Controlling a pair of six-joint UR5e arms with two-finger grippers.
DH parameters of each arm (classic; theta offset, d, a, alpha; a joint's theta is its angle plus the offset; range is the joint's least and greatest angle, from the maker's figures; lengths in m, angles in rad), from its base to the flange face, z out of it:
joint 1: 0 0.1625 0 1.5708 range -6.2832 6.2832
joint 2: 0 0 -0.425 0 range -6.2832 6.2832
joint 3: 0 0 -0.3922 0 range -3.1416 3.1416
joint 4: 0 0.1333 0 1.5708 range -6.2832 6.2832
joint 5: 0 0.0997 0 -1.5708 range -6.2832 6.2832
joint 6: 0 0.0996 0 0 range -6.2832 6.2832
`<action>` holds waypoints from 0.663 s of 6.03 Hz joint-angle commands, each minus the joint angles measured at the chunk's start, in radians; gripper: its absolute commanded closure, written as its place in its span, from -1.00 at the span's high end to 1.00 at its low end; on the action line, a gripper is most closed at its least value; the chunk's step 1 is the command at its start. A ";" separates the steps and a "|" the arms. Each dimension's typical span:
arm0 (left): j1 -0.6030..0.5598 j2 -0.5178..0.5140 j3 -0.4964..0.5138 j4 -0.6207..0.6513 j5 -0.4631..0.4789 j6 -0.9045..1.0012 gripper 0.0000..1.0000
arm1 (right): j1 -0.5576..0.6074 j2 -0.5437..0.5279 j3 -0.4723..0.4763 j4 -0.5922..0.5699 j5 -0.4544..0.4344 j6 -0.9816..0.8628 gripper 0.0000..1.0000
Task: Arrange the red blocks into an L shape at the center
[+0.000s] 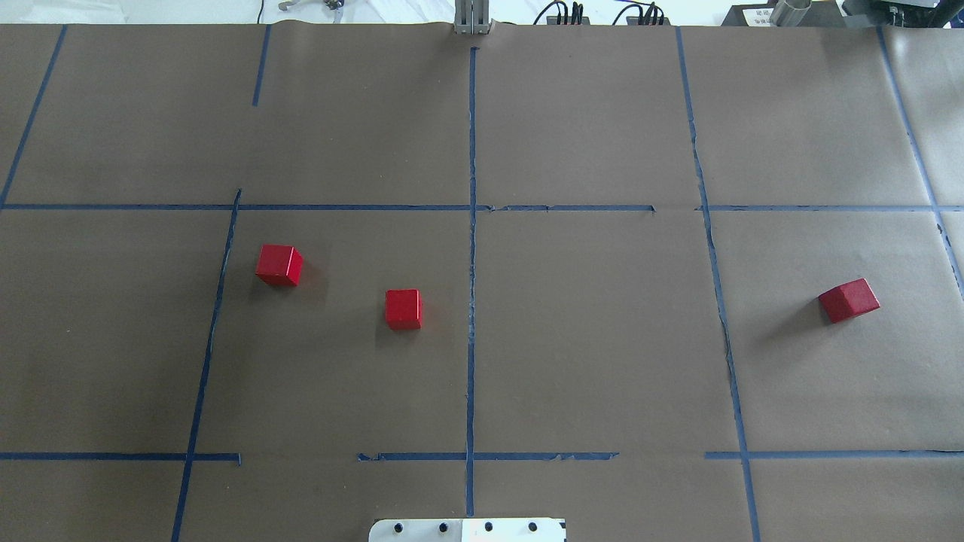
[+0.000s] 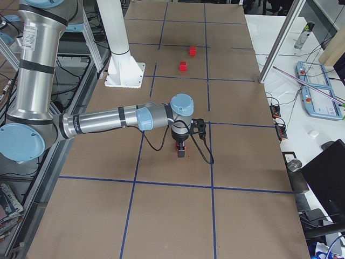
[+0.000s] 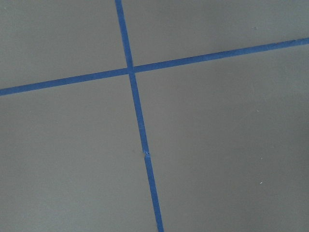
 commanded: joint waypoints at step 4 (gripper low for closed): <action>0.002 -0.006 0.015 -0.025 0.005 0.002 1.00 | 0.063 -0.043 0.011 -0.002 -0.029 0.006 1.00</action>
